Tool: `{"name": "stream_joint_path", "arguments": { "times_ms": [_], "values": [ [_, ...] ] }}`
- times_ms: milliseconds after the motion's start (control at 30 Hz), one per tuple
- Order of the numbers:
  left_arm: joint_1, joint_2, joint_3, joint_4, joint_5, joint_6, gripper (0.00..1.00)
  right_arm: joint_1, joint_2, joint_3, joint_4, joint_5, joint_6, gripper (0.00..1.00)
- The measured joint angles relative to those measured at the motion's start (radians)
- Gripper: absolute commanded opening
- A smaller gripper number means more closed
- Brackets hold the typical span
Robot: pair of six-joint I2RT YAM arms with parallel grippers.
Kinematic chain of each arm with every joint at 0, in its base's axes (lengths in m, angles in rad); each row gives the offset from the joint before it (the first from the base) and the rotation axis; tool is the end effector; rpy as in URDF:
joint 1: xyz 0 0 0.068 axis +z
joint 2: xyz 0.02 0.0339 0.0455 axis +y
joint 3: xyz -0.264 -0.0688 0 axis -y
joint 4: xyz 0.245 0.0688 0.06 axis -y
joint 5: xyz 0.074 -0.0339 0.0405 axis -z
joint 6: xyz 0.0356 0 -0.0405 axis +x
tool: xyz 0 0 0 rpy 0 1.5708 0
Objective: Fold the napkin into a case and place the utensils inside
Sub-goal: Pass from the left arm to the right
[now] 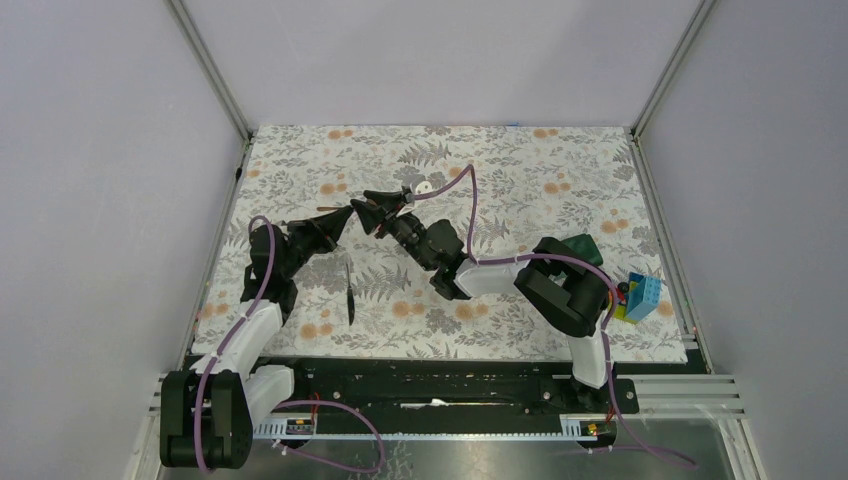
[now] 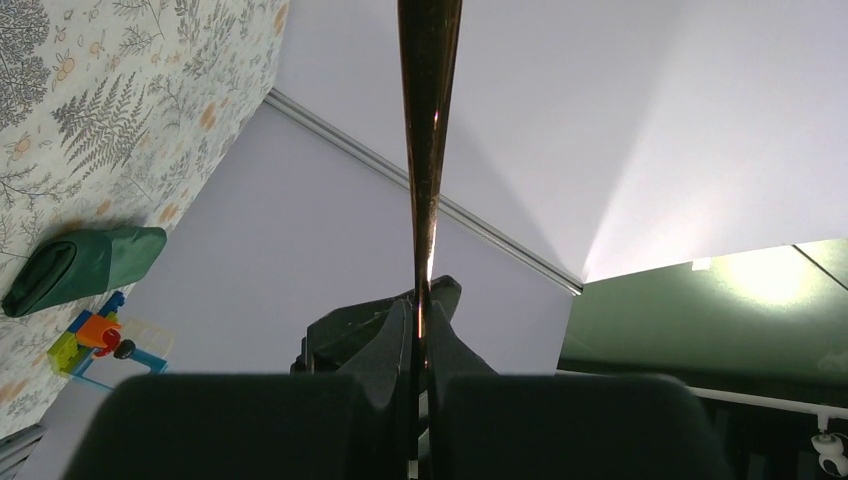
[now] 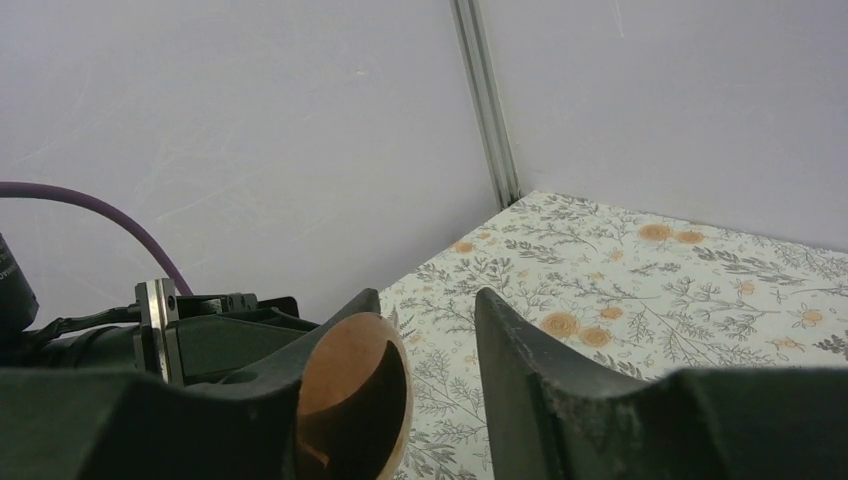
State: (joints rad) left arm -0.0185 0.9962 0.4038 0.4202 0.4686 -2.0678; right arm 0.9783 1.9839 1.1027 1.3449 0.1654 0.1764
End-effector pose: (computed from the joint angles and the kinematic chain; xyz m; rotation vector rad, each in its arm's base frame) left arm 0.2171 -0.0201 0.2300 -1.5941 1.4680 -1.7993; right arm 0.2426 0.3499 0.2532 -0.3073 1.1208 0.9373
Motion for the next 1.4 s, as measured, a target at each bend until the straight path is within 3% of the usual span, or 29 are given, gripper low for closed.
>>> {"name": "stream_joint_path", "arguments": {
  "times_ms": [167, 600, 700, 800, 900, 1333, 1400],
  "values": [
    [0.0, 0.0, 0.0, 0.0, 0.0, -0.002, 0.0, 0.0, 0.0, -0.005, 0.003, 0.022, 0.002, 0.57],
    [-0.001, 0.002, 0.0, 0.006, -0.004, -0.001, 0.0, 0.002, -0.071, -0.127, 0.01, 0.06, -0.005, 0.53],
    [0.0, 0.002, 0.0, 0.007, -0.008, -0.001, 0.0, 0.002, -0.074, -0.127, 0.003, 0.06, -0.005, 0.55],
    [0.0, 0.002, 0.0, 0.008, -0.013, -0.001, 0.0, 0.002, -0.082, -0.127, -0.012, 0.061, -0.007, 0.64],
    [0.001, 0.002, 0.0, 0.011, -0.024, -0.002, 0.0, 0.002, -0.099, -0.131, -0.031, 0.062, -0.008, 0.64],
    [0.003, 0.017, 0.0, 0.023, -0.051, -0.002, 0.0, 0.002, -0.148, -0.135, -0.084, 0.062, 0.006, 0.19],
    [0.003, 0.013, 0.0, 0.02, -0.053, -0.002, 0.0, 0.002, -0.148, -0.135, -0.09, 0.063, 0.007, 0.07]
  ]
}}
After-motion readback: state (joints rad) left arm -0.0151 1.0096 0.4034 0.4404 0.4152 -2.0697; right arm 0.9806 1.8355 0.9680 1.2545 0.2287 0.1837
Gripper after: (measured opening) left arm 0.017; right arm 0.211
